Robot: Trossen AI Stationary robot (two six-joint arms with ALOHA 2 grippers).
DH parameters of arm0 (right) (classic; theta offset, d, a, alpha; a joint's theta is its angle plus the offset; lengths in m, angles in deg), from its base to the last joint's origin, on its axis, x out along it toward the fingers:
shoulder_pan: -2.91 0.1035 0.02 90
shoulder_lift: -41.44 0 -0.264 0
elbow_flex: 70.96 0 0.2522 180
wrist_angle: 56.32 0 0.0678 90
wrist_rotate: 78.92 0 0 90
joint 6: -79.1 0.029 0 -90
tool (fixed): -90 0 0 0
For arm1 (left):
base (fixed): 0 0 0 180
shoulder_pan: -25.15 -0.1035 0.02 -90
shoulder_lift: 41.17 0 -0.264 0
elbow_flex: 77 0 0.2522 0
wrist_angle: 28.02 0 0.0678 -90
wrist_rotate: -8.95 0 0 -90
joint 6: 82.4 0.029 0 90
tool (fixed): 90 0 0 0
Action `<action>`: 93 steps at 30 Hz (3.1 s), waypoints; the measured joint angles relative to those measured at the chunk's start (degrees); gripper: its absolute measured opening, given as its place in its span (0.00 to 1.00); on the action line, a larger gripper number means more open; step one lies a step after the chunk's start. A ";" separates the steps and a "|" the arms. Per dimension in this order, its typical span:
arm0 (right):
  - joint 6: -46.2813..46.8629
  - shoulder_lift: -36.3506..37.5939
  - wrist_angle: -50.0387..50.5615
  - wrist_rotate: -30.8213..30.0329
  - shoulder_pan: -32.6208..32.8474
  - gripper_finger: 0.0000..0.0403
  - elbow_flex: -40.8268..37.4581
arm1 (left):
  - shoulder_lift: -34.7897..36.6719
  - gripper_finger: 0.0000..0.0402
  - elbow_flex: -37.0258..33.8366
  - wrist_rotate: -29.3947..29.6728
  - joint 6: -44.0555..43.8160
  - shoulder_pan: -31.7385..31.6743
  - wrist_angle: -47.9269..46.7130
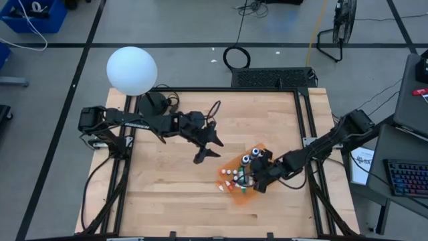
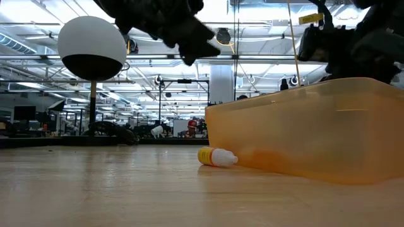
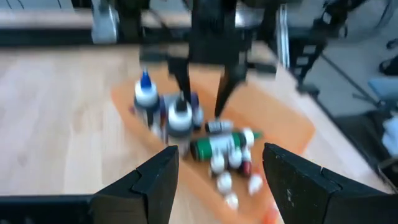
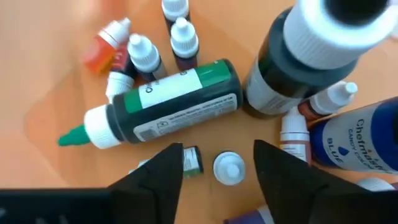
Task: Pick & Place food coloring
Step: Put the small yellow food coloring bottle into the orange bin
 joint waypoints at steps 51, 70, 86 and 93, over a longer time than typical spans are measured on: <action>-16.04 16.05 -14.76 -0.45 1.97 0.48 0.11 | -20.53 0.58 -3.28 15.55 19.84 17.77 6.94; -16.04 16.05 -15.43 -0.47 1.97 0.48 0.09 | -19.69 0.58 -3.26 16.69 23.12 16.05 7.18; -16.46 16.05 -16.44 -0.45 1.97 0.48 0.07 | -19.74 0.58 -3.26 14.21 21.57 15.79 5.79; -16.47 16.05 -16.44 -0.45 1.97 0.47 0.07 | -19.76 0.58 -3.21 9.56 18.01 15.79 4.38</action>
